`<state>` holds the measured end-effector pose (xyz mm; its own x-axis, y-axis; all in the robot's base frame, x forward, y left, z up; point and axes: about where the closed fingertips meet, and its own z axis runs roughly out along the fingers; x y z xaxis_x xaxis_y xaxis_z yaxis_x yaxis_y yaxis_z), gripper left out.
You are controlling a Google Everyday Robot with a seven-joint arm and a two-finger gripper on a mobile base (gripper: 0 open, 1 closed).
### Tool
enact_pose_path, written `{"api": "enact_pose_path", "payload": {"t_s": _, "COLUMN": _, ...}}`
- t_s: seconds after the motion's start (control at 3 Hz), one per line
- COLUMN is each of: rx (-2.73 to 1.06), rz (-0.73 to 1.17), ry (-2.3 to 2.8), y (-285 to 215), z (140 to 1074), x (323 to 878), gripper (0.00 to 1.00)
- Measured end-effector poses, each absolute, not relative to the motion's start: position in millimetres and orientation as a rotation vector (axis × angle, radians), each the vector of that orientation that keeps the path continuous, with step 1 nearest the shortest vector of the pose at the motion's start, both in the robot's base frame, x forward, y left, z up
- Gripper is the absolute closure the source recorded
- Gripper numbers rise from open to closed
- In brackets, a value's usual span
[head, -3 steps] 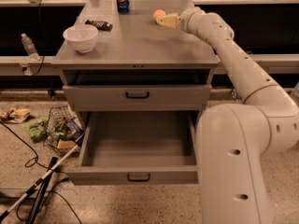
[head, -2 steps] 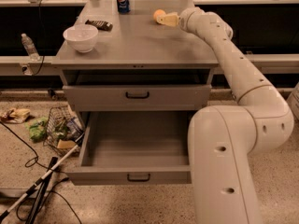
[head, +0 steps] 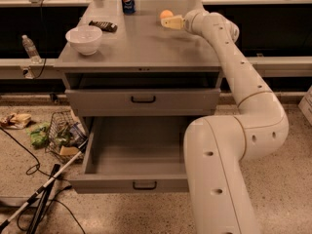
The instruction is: Place orange into middle drawer
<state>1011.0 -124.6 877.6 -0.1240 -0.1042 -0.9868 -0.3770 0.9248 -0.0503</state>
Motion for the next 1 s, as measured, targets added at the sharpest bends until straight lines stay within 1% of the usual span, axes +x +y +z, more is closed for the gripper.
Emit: {"api": "enact_pose_path", "payload": {"t_s": 1.0, "rx": -0.422, "rz": 0.202, "ry": 1.655, "y": -106.1, "z": 860.3, "x": 1024.2, "gripper": 0.0}}
